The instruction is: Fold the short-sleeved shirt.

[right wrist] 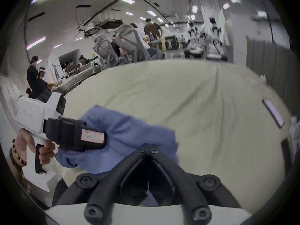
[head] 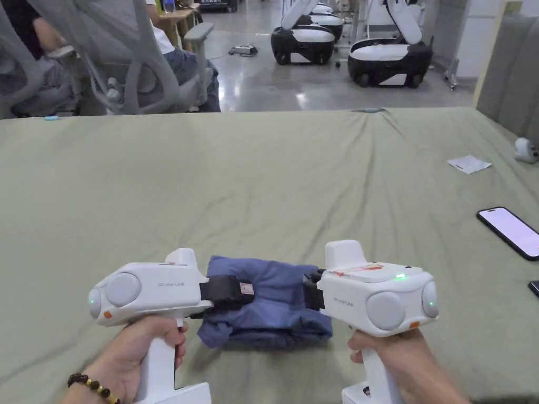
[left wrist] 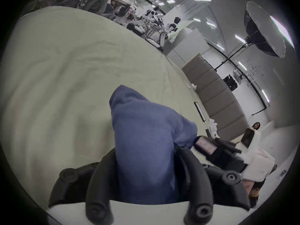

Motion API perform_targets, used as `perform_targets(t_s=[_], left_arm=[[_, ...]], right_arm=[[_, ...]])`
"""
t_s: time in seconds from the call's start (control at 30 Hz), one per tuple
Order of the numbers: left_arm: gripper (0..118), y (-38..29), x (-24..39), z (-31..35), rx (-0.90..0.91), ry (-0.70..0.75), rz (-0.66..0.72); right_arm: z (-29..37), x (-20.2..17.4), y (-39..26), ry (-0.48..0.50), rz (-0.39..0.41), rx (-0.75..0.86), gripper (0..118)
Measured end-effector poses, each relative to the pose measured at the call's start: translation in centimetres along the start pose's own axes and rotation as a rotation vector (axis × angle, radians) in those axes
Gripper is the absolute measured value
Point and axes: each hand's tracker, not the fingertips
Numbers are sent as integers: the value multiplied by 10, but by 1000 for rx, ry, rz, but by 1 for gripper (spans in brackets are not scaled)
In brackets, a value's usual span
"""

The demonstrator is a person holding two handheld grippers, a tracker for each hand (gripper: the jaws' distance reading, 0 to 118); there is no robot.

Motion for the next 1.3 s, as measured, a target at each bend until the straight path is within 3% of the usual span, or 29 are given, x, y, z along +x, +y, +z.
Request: perform_targets(t_s=[0.13, 0.33, 0.5, 0.7, 0.73, 0.77, 0.87, 0.93, 1.0, 1.07, 1.1, 1.13, 1.23, 1.3], left_arm=[[39, 31, -61, 64, 15, 65, -38], [39, 77, -185, 177, 57, 137, 11], [39, 112, -284, 261, 61, 355, -36], [40, 120, -343, 297, 117, 401, 86], [44, 117, -342, 294, 118, 384, 76], [59, 115, -339, 291, 123, 387, 50], [118, 113, -327, 290, 178, 548, -90], [109, 113, -316, 305, 257, 591, -131], [114, 113, -303, 318, 331, 613, -53], [116, 112, -282, 329, 420, 666, -94], [110, 109, -264, 331, 459, 692, -132], [95, 107, -245, 331, 473, 718, -158], [3, 97, -189, 321, 544, 713, -248], [0, 88, -149, 304, 586, 757, -297]], right_arm=[[-7, -53, 35, 14, 77, 141, 0], [-45, -134, 68, 130, 136, 253, 0], [-89, -183, 72, 236, 154, 177, 0], [-137, -207, 64, 215, 169, 163, 0], [-141, -209, 65, 210, 174, 156, 0], [-144, -210, 65, 206, 178, 150, 0], [-143, -211, 69, 196, 187, 146, 0], [-136, -211, 73, 194, 187, 156, 0], [-132, -213, 78, 171, 190, 170, 0], [-131, -215, 86, 139, 191, 179, 0], [-131, -215, 91, 104, 186, 182, 0], [-130, -215, 96, 93, 187, 186, 0], [-127, -213, 112, 73, 191, 201, 0], [-115, -207, 123, 53, 188, 209, 0]])
